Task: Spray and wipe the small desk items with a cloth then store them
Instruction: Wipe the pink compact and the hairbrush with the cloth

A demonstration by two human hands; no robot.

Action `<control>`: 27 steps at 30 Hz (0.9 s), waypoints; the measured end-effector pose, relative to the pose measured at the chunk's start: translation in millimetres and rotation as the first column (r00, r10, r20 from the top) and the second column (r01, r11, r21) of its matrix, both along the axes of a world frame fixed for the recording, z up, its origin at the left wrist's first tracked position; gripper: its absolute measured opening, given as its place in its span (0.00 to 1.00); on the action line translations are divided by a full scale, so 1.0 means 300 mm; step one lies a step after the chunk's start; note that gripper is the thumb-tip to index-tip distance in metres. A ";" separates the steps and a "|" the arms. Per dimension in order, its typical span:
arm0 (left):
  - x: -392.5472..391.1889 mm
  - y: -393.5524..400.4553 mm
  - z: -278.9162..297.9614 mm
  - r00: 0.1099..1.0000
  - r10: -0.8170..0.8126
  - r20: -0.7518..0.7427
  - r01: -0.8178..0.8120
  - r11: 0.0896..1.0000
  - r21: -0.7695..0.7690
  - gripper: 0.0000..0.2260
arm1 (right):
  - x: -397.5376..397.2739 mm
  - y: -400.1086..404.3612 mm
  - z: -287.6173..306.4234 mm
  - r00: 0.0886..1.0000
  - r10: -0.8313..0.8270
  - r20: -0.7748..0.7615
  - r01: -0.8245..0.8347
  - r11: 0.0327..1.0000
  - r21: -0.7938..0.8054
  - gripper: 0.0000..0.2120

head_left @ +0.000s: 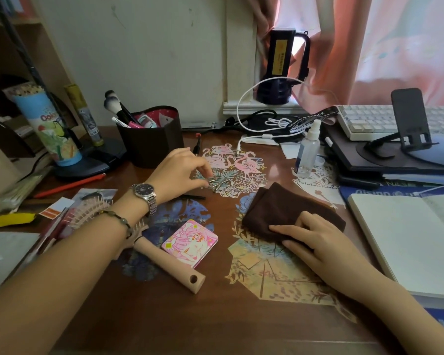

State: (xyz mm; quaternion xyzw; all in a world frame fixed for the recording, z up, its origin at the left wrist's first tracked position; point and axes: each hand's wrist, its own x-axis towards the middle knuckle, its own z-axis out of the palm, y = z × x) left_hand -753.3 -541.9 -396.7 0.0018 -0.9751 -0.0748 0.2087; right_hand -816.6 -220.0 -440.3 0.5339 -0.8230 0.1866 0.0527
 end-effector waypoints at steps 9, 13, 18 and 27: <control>0.136 -0.066 0.022 0.962 0.140 0.235 -0.112 0.985 -0.130 0.12 | 0.001 0.001 0.000 1.000 0.004 -0.023 -0.004 1.000 -0.005 0.20; 0.154 -0.087 0.001 0.931 0.205 0.300 -0.166 0.974 -0.152 0.14 | 0.003 0.000 -0.001 1.000 -0.001 -0.024 0.001 1.000 -0.005 0.21; 0.170 -0.098 -0.004 0.923 0.246 0.297 -0.208 0.966 -0.154 0.12 | 0.002 0.001 -0.005 1.000 0.000 -0.016 0.000 1.000 -0.008 0.20; 0.194 -0.087 -0.012 0.933 0.252 0.256 -0.244 0.968 -0.064 0.07 | 0.010 -0.001 -0.003 1.000 -0.004 -0.017 0.004 1.000 -0.029 0.19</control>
